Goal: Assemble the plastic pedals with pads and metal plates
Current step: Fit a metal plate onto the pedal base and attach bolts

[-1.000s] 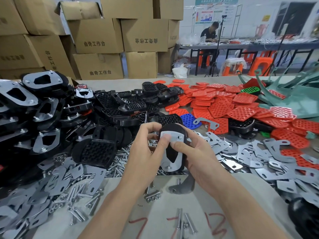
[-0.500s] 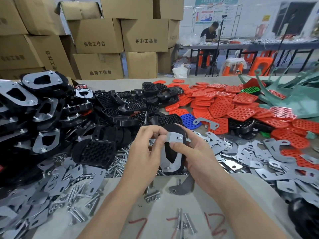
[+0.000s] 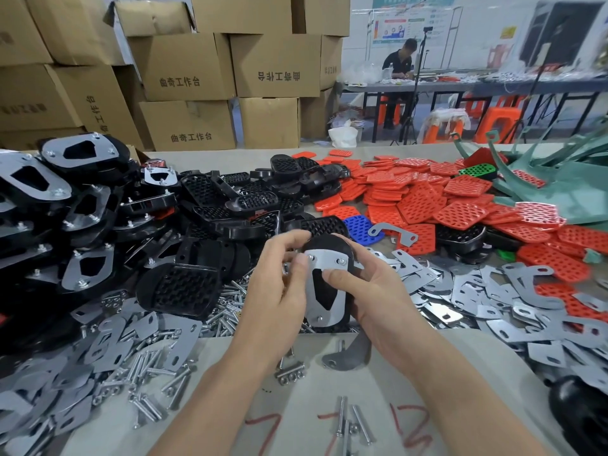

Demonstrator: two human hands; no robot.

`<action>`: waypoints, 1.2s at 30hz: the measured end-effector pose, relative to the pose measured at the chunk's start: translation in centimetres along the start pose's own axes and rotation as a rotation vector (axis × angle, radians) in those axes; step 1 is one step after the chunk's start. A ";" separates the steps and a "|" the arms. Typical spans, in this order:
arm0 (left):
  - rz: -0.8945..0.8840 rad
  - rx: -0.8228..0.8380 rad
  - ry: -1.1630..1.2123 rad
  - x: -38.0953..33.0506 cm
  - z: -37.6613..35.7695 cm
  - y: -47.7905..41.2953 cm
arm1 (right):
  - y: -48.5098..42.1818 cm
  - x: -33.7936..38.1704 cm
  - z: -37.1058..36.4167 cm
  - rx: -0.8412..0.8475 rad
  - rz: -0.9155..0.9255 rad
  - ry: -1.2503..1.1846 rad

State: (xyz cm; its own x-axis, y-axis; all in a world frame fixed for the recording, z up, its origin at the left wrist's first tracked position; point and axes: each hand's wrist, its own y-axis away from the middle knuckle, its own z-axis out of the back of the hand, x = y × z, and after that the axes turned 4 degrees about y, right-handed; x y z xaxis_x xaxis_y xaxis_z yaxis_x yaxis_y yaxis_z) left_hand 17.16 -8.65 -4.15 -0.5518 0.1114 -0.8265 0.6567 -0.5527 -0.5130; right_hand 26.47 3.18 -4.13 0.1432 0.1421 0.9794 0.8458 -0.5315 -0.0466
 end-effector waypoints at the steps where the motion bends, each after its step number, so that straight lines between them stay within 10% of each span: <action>1: 0.036 -0.006 0.040 0.0 -0.1 -0.1 | 0.0 0.0 0.0 0.002 0.003 0.000; 36: 0.085 -0.035 0.082 -0.6 -0.2 -0.4 | -0.2 -0.2 0.1 -0.022 0.054 0.048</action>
State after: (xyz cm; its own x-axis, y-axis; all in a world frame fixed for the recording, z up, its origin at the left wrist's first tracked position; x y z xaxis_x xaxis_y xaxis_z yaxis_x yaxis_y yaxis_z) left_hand 17.31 -8.36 -3.54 -0.4502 0.1332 -0.8829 0.7179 -0.5340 -0.4466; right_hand 26.36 3.36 -4.32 0.1628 0.0728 0.9840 0.8259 -0.5556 -0.0955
